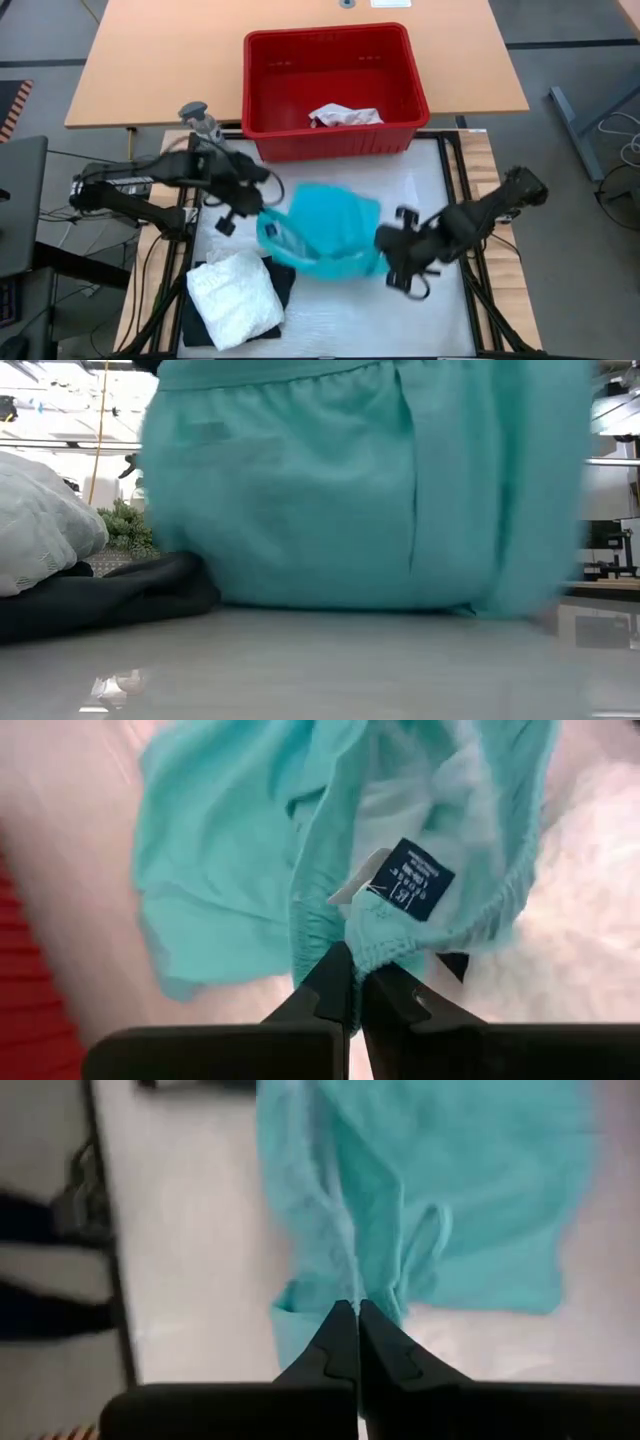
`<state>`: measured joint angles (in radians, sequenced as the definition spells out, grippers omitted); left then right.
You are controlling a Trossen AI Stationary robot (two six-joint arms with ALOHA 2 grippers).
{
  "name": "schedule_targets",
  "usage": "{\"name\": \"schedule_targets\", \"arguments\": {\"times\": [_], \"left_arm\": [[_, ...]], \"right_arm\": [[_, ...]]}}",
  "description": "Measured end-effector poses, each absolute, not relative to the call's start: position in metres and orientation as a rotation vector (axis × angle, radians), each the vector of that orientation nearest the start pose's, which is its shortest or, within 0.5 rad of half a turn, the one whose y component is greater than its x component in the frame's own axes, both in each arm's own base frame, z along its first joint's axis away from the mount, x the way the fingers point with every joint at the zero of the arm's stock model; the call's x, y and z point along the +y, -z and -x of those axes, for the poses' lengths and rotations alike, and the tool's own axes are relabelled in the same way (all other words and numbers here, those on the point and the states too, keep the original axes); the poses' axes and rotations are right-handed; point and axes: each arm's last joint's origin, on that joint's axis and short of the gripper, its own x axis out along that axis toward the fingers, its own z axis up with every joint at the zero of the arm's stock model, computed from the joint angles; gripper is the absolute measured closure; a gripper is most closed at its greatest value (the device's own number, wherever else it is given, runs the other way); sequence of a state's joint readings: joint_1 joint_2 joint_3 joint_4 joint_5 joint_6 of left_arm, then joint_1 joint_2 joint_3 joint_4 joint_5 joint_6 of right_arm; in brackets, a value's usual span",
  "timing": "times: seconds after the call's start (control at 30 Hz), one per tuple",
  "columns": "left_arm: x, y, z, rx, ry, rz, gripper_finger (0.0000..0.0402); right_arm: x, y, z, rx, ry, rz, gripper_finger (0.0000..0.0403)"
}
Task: Fold Laundry from Bin
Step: Fold the blue shorts
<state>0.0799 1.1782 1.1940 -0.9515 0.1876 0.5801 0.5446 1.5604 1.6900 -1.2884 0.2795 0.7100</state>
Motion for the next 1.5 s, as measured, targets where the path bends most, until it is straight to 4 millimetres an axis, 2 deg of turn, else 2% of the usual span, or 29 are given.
{"name": "schedule_targets", "arguments": {"times": [0.07, 0.17, 0.37, 0.63, 0.8, 0.9, 1.0, 1.1, 1.23, 1.37, 1.5], "left_arm": [[0.007, -0.316, -0.223, 0.879, 0.378, -0.426, 0.0401], [0.002, -0.302, -0.228, 0.848, 0.388, -0.436, 0.0401], [-0.005, -0.297, -0.230, 0.836, 0.388, -0.395, 0.0401], [-0.013, -0.296, -0.227, 0.863, 0.398, -0.333, 0.0401], [-0.013, -0.295, -0.225, 0.880, 0.404, -0.328, 0.0401], [-0.013, -0.295, -0.225, 0.880, 0.403, -0.326, 0.0401], [-0.013, -0.295, -0.225, 0.880, 0.404, -0.327, 0.0401], [-0.014, -0.295, -0.225, 0.883, 0.402, -0.318, 0.0401], [-0.014, -0.294, -0.224, 0.896, 0.418, -0.309, 0.0401], [-0.014, -0.294, -0.224, 0.899, 0.414, -0.311, 0.0401], [-0.014, -0.294, -0.222, 0.909, 0.410, -0.299, 0.0401]], "right_arm": [[0.153, -0.351, -0.257, 1.088, 0.091, -0.198, 0.0383], [0.160, -0.327, -0.263, 1.075, 0.055, -0.221, 0.0372], [0.166, -0.303, -0.270, 1.063, -0.028, -0.288, 0.0366], [0.174, -0.297, -0.266, 1.125, -0.080, -0.389, 0.0326], [0.174, -0.312, -0.269, 1.080, -0.103, -0.410, 0.0277], [0.166, -0.321, -0.275, 1.042, -0.068, -0.420, 0.0251], [0.157, -0.319, -0.279, 1.022, 0.018, -0.394, 0.0229], [0.142, -0.306, -0.283, 1.100, 0.146, -0.335, 0.0204], [0.114, -0.286, -0.295, 1.228, 0.267, -0.253, 0.0168], [0.092, -0.269, -0.320, 1.267, 0.192, -0.224, 0.0151], [0.084, -0.252, -0.340, 1.271, 0.083, -0.188, 0.0150]]}}
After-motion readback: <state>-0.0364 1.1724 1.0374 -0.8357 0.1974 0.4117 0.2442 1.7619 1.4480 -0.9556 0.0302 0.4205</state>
